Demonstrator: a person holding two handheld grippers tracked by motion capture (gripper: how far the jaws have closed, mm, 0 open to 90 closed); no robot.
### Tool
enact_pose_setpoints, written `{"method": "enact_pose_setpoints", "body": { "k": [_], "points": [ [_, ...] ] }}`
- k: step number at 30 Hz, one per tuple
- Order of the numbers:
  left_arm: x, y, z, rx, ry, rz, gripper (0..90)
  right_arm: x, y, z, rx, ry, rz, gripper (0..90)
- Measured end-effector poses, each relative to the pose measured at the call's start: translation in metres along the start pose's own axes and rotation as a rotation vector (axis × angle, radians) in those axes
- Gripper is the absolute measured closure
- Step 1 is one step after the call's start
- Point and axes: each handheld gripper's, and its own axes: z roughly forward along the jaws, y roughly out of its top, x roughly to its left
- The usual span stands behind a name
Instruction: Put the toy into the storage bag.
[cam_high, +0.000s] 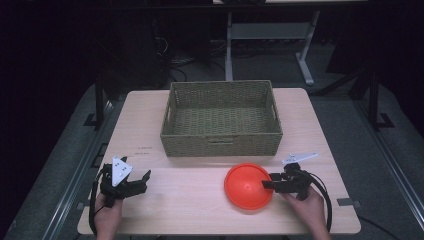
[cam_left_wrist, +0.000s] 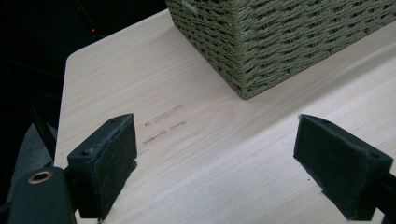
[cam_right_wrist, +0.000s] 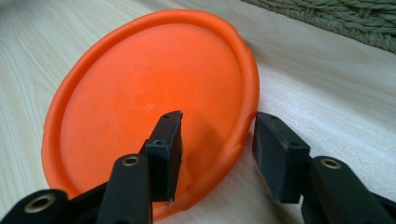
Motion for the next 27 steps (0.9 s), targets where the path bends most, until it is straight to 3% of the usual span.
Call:
{"method": "enact_pose_setpoints", "body": {
  "k": [5,13,17,25,26,27],
  "points": [
    [-0.001,0.0,0.0,0.003,0.001,0.005,12.9,0.003,-0.001,0.002,0.025,-0.018,-0.004,56.6],
    [-0.002,0.001,0.001,0.003,-0.003,0.003,12.9,0.004,-0.002,-0.003,-0.011,-0.004,0.001,66.0],
    [-0.002,0.001,0.001,0.003,-0.003,0.006,12.8,0.002,-0.002,-0.006,-0.029,0.034,0.044,70.9],
    [-0.001,0.0,0.001,0.005,0.001,0.003,12.9,0.005,0.001,-0.009,-0.033,0.066,0.051,77.6],
    [-0.001,0.0,0.0,0.004,0.004,0.004,12.9,0.006,0.004,-0.012,-0.049,0.102,0.057,80.0],
    [-0.001,0.0,0.0,0.004,0.004,0.004,12.9,0.006,0.004,-0.012,-0.049,0.102,0.057,80.0]
  ]
}}
